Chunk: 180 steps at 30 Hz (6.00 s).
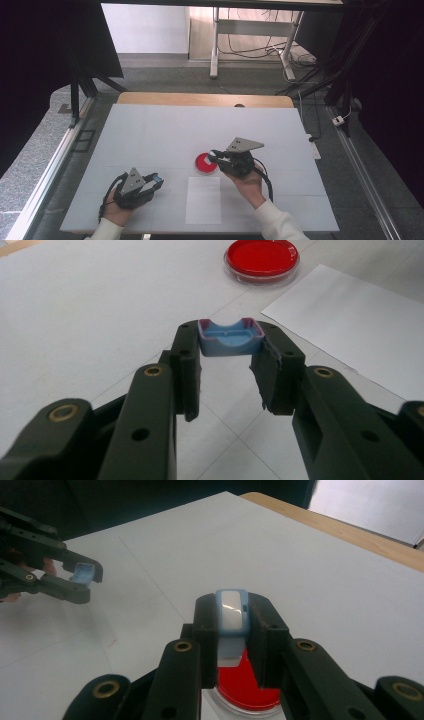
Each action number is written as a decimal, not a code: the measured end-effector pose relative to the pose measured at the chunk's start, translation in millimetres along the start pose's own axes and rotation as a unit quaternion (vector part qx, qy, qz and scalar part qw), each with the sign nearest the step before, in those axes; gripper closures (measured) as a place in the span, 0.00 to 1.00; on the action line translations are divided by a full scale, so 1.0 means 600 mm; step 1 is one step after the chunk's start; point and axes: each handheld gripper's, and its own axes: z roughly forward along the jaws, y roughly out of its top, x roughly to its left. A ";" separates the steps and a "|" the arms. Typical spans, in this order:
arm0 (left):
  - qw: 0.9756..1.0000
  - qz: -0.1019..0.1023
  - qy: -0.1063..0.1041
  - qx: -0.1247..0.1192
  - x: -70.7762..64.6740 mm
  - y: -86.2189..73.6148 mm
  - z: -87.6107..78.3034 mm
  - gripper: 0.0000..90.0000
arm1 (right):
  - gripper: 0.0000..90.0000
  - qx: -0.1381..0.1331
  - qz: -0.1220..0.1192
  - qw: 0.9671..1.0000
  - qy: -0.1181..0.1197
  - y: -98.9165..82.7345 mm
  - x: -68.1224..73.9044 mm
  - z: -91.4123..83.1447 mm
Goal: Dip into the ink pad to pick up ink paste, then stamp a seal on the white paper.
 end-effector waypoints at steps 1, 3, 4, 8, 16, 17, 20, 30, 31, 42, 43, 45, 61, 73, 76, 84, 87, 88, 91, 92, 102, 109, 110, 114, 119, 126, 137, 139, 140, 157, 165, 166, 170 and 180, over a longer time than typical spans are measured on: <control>1.000 0.000 0.000 0.000 0.000 0.000 0.000 0.71 | 0.84 0.000 0.000 1.000 0.001 0.000 0.001 -0.001; 1.000 0.000 -0.001 0.001 0.001 0.000 0.000 0.71 | 0.84 -0.002 0.000 1.000 0.002 0.000 0.002 -0.003; 1.000 0.000 -0.001 0.001 0.001 0.000 0.001 0.71 | 0.84 -0.001 0.000 1.000 0.002 -0.001 0.003 -0.004; 1.000 0.000 -0.001 -0.001 0.001 0.001 0.000 0.71 | 0.84 -0.002 0.002 1.000 0.005 -0.003 0.006 -0.011; 1.000 0.001 -0.002 0.000 0.001 0.002 0.003 0.71 | 0.84 -0.004 0.003 1.000 0.014 -0.005 0.014 -0.027; 1.000 0.001 -0.001 0.001 0.001 0.002 0.003 0.71 | 0.84 -0.002 0.002 1.000 0.013 -0.005 0.015 -0.029; 1.000 0.002 -0.001 0.001 0.000 0.002 0.003 0.71 | 0.84 0.002 -0.001 1.000 0.015 -0.008 0.018 -0.032; 1.000 0.002 -0.002 0.002 -0.001 0.001 0.004 0.71 | 0.84 0.003 -0.001 1.000 0.031 -0.012 0.034 -0.038; 1.000 0.002 -0.002 0.002 -0.001 0.001 0.004 0.71 | 0.84 0.005 -0.003 0.999 0.033 -0.012 0.036 -0.037; 1.000 0.002 -0.003 0.001 -0.002 0.002 0.005 0.71 | 0.84 0.018 -0.008 0.999 0.049 -0.022 0.056 -0.042; 1.000 0.002 -0.003 0.000 -0.002 0.002 0.005 0.71 | 0.84 0.020 -0.007 0.999 0.050 -0.025 0.058 -0.042; 1.000 0.001 -0.003 0.000 -0.003 0.002 0.005 0.71 | 0.84 0.026 -0.008 0.998 0.053 -0.030 0.063 -0.041; 1.000 0.000 -0.002 0.001 0.000 0.001 0.004 0.71 | 0.84 0.053 -0.021 0.996 0.070 -0.045 0.079 -0.026; 1.000 0.000 -0.002 0.001 0.000 0.000 0.004 0.71 | 0.84 0.088 -0.049 0.993 0.060 -0.059 0.087 -0.007; 1.000 0.000 -0.003 0.002 0.000 0.000 0.004 0.71 | 0.84 0.093 -0.051 0.993 0.059 -0.063 0.086 -0.003; 1.000 0.001 -0.004 0.002 0.000 0.000 0.004 0.71 | 0.84 0.099 -0.056 0.991 0.063 -0.070 0.090 0.004; 1.000 0.002 -0.004 0.003 0.000 0.000 0.005 0.71 | 0.84 0.100 -0.059 0.991 0.062 -0.072 0.089 0.005; 1.000 0.002 -0.003 0.003 0.000 0.000 0.005 0.71 | 0.84 0.100 -0.057 0.991 0.062 -0.072 0.089 0.006; 1.000 0.003 -0.004 0.003 0.000 0.000 0.005 0.71 | 0.84 0.103 -0.058 0.991 0.061 -0.074 0.088 0.008; 1.000 0.002 -0.004 0.003 0.000 0.000 0.005 0.71 | 0.84 0.103 -0.057 0.991 0.061 -0.075 0.087 0.009; 1.000 0.004 -0.004 0.003 0.000 0.000 0.005 0.71 | 0.84 0.107 -0.063 0.991 0.057 -0.076 0.090 0.015; 1.000 0.003 -0.005 0.003 0.000 0.000 0.005 0.71 | 0.84 0.110 -0.068 0.990 0.055 -0.078 0.091 0.017; 1.000 0.003 -0.005 0.003 0.000 0.000 0.005 0.71 | 0.84 0.112 -0.069 0.990 0.054 -0.077 0.091 0.017; 1.000 0.004 -0.005 0.003 0.000 0.000 0.005 0.71 | 0.84 0.115 -0.074 0.989 0.051 -0.079 0.092 0.019; 1.000 0.004 -0.005 0.003 0.000 0.000 0.005 0.71 | 0.84 0.120 -0.078 0.988 0.049 -0.079 0.093 0.020; 1.000 0.004 -0.007 0.002 0.000 0.000 0.005 0.71 | 0.84 0.123 -0.082 0.988 0.048 -0.080 0.093 0.022; 1.000 0.003 -0.008 0.001 0.001 0.000 0.004 0.71 | 0.84 0.127 -0.076 0.988 0.047 -0.082 0.093 0.025; 1.000 0.003 -0.008 0.001 0.001 0.000 0.004 0.71 | 0.84 0.129 -0.076 0.988 0.048 -0.082 0.093 0.025; 1.000 0.003 -0.008 0.001 0.001 0.000 0.004 0.71 | 0.84 0.131 -0.078 0.987 0.048 -0.082 0.093 0.026; 1.000 0.003 -0.007 0.002 0.000 0.000 0.004 0.71 | 0.84 0.142 -0.079 0.986 0.046 -0.083 0.094 0.030; 1.000 0.001 -0.007 0.002 0.001 -0.001 0.006 0.71 | 0.84 0.144 -0.085 0.985 0.044 -0.083 0.095 0.030; 1.000 0.002 -0.007 0.002 0.001 -0.001 0.005 0.71 | 0.84 0.145 -0.085 0.985 0.044 -0.083 0.095 0.030; 1.000 0.000 -0.006 0.002 0.001 -0.001 0.005 0.71 | 0.84 0.143 -0.080 0.985 0.046 -0.084 0.094 0.030; 1.000 -0.001 -0.005 0.001 0.001 -0.001 0.004 0.71 | 0.84 0.147 -0.079 0.985 0.047 -0.083 0.093 0.031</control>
